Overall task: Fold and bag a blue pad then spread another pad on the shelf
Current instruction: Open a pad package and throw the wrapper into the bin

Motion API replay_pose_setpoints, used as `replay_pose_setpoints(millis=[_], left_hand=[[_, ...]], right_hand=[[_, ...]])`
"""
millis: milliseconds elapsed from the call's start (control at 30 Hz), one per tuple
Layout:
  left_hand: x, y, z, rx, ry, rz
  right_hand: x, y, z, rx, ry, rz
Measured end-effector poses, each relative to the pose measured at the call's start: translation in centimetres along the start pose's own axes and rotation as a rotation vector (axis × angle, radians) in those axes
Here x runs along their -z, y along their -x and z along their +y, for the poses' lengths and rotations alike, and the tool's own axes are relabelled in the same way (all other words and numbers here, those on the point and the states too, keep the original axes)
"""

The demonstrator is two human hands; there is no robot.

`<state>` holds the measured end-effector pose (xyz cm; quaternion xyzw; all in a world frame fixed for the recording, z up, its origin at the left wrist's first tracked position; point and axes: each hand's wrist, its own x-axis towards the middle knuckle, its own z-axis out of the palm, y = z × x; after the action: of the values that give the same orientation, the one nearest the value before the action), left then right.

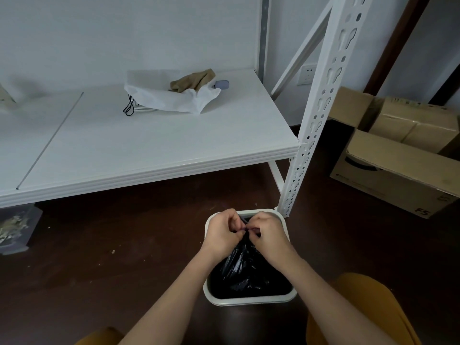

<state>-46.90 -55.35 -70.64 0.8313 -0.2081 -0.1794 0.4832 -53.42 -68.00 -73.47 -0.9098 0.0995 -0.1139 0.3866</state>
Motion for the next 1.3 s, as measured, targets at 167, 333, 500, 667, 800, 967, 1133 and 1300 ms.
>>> replay_pose_setpoints(millis=[167,333,500,667,800,967,1133,1300], left_hand=[[0.2,0.1,-0.3,-0.042,-0.052,0.03],[0.4,0.2,-0.4,-0.067,-0.156,0.023],[0.7,0.1,-0.4,-0.085,-0.222,0.017],[0.8,0.2,-0.6,-0.137,-0.214,-0.007],[0.7,0.3,-0.8,-0.146,-0.204,-0.017],[0.8,0.6,-1.1,-0.147,-0.197,0.008],[1.0,0.9,-1.3,-0.139,-0.178,-0.121],[0.6,0.8,-1.7,-0.047,-0.176,-0.165]], right_hand=[[0.2,-0.2,-0.6,0.041,0.085,-0.093],[0.2,0.1,-1.0,0.042,0.078,-0.084],[0.4,0.5,-1.5,0.022,0.005,-0.083],[0.5,0.6,-1.7,-0.124,-0.161,-0.094],[0.6,0.4,-1.8,-0.249,-0.262,-0.146],[0.9,0.4,-1.6,-0.346,-0.317,-0.208],[1.5,0.4,-1.8,-0.411,-0.423,-0.218],[1.8,0.6,-2.0,-0.443,-0.522,-0.225]])
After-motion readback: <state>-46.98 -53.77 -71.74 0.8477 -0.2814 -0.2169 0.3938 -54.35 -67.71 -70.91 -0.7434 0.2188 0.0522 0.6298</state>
